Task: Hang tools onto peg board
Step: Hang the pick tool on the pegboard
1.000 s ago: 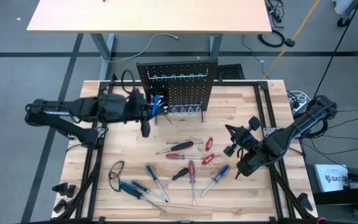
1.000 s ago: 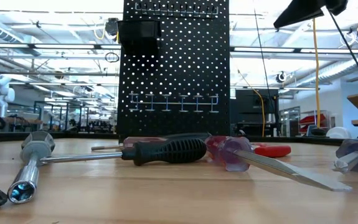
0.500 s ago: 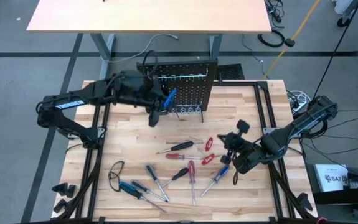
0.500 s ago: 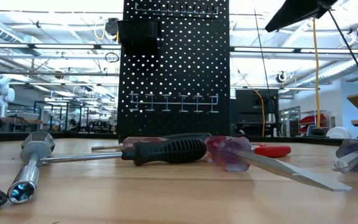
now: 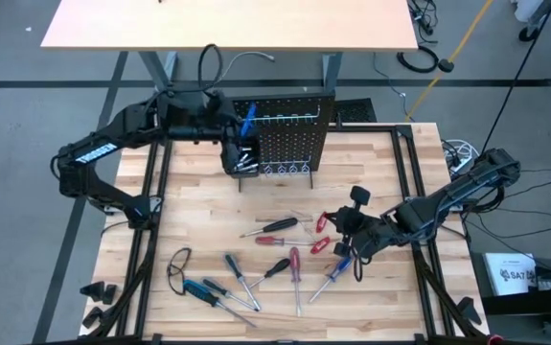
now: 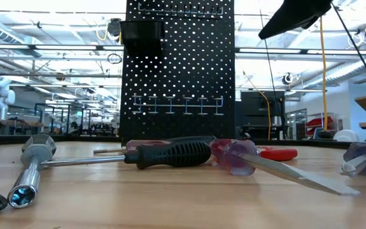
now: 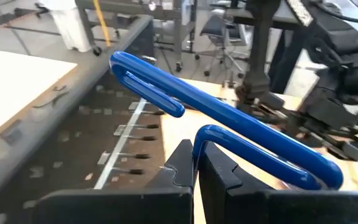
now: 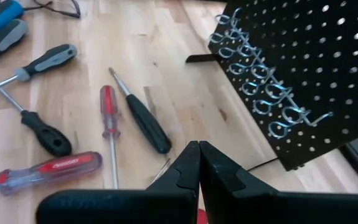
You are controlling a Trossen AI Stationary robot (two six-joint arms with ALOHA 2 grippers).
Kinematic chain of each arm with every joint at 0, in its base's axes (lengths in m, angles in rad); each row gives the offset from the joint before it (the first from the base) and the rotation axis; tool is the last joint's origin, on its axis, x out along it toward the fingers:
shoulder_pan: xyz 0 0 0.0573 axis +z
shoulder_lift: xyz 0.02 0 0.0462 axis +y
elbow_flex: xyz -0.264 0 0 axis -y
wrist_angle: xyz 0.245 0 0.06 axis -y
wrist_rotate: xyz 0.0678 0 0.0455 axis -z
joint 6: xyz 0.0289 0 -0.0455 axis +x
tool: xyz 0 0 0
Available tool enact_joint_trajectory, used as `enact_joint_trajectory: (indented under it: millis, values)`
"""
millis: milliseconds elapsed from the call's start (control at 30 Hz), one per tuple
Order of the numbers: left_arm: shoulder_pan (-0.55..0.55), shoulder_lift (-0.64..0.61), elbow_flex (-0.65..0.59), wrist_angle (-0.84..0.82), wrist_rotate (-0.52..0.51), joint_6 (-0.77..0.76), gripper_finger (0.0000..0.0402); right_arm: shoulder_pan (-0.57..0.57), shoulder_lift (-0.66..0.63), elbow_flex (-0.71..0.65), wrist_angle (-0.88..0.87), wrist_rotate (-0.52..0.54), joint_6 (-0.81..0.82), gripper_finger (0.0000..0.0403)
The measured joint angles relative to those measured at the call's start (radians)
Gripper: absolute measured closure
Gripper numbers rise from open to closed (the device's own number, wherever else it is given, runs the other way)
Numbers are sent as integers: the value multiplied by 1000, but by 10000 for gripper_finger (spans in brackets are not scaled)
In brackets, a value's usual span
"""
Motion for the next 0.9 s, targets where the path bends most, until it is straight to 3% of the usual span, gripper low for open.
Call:
enact_joint_trajectory:
  millis: [333,900]
  values:
    - [101,1,0,-10,67,0,397,-3,0,0,7,-1,0,403]
    - [117,3,1,-30,108,29,397,-3,0,0,6,0,-4,403]
